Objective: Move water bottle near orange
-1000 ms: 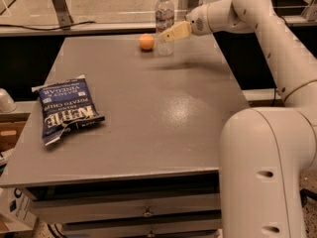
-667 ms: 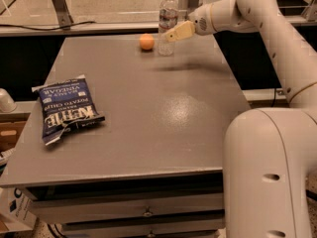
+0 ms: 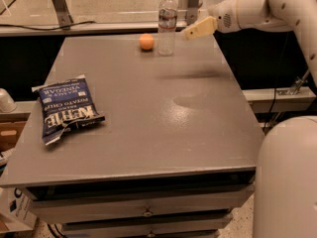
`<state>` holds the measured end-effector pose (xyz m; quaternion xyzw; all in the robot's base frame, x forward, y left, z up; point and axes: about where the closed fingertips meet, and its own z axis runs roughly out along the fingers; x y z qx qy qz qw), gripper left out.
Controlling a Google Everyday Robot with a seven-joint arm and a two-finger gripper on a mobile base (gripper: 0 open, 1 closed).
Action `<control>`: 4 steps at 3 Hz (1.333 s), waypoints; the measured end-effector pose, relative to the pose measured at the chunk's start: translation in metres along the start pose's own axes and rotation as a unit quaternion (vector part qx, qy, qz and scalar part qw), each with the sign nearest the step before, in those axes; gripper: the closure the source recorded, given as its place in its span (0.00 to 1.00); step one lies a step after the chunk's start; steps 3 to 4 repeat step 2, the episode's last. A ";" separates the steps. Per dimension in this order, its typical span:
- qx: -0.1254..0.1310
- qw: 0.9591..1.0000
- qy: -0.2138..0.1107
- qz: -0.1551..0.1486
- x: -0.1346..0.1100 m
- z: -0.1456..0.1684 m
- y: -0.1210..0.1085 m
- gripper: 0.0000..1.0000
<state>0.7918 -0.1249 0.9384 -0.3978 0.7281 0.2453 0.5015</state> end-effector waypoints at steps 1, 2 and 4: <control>0.006 1.000 -0.009 -0.012 0.001 -0.100 0.031 0.00; 0.006 1.000 -0.009 -0.012 0.001 -0.099 0.031 0.00; 0.006 1.000 -0.009 -0.012 0.001 -0.099 0.031 0.00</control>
Offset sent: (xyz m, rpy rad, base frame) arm -0.1314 -0.0914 0.0545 -0.0067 -0.0547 -0.0193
